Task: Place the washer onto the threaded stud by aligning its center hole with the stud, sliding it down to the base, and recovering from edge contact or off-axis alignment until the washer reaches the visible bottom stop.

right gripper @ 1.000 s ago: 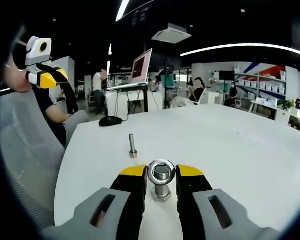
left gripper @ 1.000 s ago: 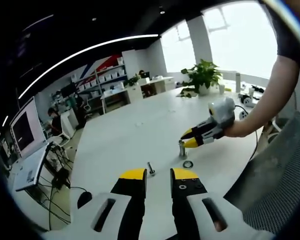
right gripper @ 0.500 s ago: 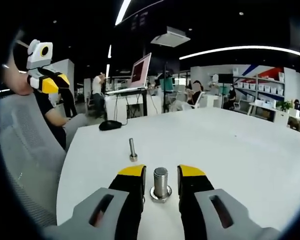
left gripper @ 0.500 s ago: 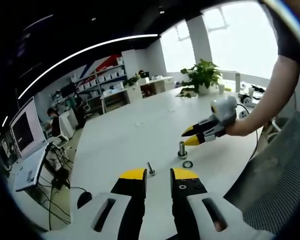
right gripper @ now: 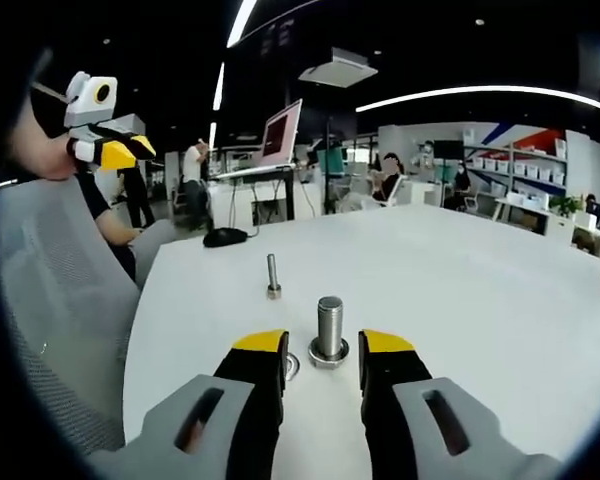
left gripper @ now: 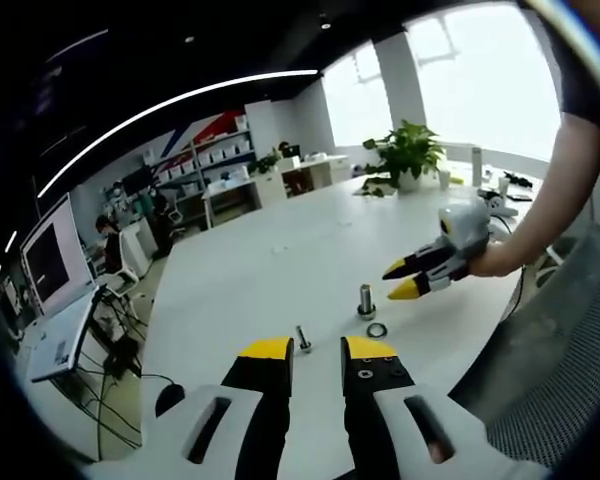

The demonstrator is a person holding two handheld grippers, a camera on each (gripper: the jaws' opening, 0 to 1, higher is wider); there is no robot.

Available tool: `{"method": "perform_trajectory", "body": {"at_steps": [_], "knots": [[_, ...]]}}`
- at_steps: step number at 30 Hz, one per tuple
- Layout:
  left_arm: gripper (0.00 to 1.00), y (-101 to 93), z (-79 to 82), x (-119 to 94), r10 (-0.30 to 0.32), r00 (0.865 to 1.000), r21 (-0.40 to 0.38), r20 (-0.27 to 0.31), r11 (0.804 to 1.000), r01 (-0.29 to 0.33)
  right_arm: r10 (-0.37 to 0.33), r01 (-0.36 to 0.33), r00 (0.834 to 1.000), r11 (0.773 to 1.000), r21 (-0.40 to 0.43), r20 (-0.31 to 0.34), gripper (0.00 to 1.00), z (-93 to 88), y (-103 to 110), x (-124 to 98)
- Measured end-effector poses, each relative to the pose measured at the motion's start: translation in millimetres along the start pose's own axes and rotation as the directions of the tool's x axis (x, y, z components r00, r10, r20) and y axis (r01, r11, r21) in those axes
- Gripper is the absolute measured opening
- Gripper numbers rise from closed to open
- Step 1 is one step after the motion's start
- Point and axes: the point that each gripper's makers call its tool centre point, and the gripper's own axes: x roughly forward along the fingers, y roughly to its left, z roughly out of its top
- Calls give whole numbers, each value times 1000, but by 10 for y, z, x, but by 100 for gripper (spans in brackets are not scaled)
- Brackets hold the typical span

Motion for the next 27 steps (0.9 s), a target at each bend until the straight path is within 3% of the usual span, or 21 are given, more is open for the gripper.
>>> {"method": "perform_trajectory", "body": {"at_steps": [9,15,23,27], "knots": [[17,-7,-6,0,-1,1000,3,-1,1000,1,-14,15,999,999,31,-33,32,-267,64,-163],[17,-17,-9,3,-4,1000,7,-4,1000,4,14,-13,998,1000,16,-61,33,-435,202,-237],[17,-25,-5,6,-8,1000,14,-5,1000,8,27,-26,994,1000,9,-107,33,-684,310,-231],[17,-25,2,3,-8,1000,16,-2,1000,8,22,-22,994,1000,9,-104,32,-717,340,-219]]}}
